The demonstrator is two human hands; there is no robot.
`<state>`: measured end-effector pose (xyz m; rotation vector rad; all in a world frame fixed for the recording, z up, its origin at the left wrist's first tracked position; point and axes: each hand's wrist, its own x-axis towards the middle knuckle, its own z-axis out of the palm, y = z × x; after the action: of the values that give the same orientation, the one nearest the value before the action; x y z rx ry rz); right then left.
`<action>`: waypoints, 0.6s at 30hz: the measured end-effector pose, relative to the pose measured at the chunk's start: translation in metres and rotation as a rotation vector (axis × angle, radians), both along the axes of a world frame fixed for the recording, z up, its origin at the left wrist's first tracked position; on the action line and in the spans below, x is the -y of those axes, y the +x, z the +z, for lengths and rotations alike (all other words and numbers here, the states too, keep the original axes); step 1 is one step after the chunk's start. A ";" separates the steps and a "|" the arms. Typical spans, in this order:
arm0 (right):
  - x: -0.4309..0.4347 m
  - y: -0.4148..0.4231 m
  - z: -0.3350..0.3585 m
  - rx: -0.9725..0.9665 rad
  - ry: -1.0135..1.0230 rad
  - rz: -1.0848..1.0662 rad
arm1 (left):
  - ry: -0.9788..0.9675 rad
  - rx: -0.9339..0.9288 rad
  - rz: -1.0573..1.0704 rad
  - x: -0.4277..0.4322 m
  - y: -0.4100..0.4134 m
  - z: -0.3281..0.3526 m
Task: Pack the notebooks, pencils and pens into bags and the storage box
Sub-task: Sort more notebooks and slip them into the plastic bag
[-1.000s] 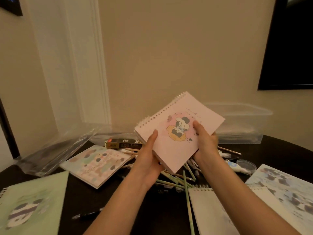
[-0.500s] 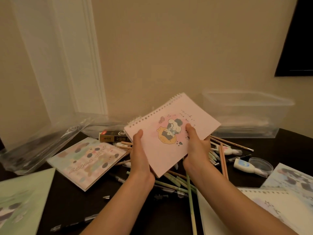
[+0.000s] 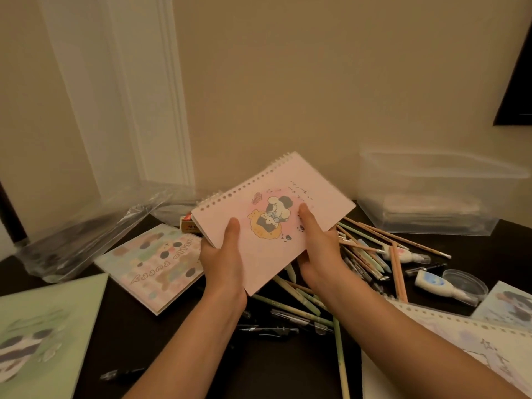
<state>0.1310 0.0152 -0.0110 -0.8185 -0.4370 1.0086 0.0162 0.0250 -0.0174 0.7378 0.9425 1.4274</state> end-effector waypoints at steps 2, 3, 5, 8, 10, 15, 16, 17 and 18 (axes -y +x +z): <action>0.001 0.003 0.004 0.035 0.015 0.084 | 0.003 0.011 0.010 -0.004 -0.005 0.001; 0.002 0.005 0.007 0.051 0.004 0.126 | 0.000 0.017 0.007 -0.006 -0.008 0.002; 0.005 0.009 0.016 0.085 -0.049 0.196 | 0.003 0.010 0.000 -0.011 -0.016 0.005; 0.010 0.024 0.029 0.140 -0.100 0.200 | 0.009 -0.021 -0.023 -0.020 -0.033 0.006; 0.017 0.041 0.039 0.241 -0.135 0.194 | -0.005 -0.044 -0.104 -0.026 -0.045 0.008; 0.044 0.062 0.052 0.582 -0.303 0.550 | -0.011 -0.132 -0.296 -0.026 -0.062 0.014; 0.047 0.063 0.053 0.550 -0.299 0.580 | -0.010 -0.141 -0.313 -0.025 -0.063 0.014; 0.048 0.065 0.053 0.517 -0.290 0.593 | -0.012 -0.145 -0.330 -0.024 -0.064 0.014; 0.050 0.068 0.053 0.491 -0.273 0.599 | -0.018 -0.147 -0.350 -0.023 -0.065 0.014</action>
<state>0.1989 -0.0348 0.0415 -1.2267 -1.0212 1.4394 -0.0489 0.0480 -0.0031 0.9528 0.8861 1.0681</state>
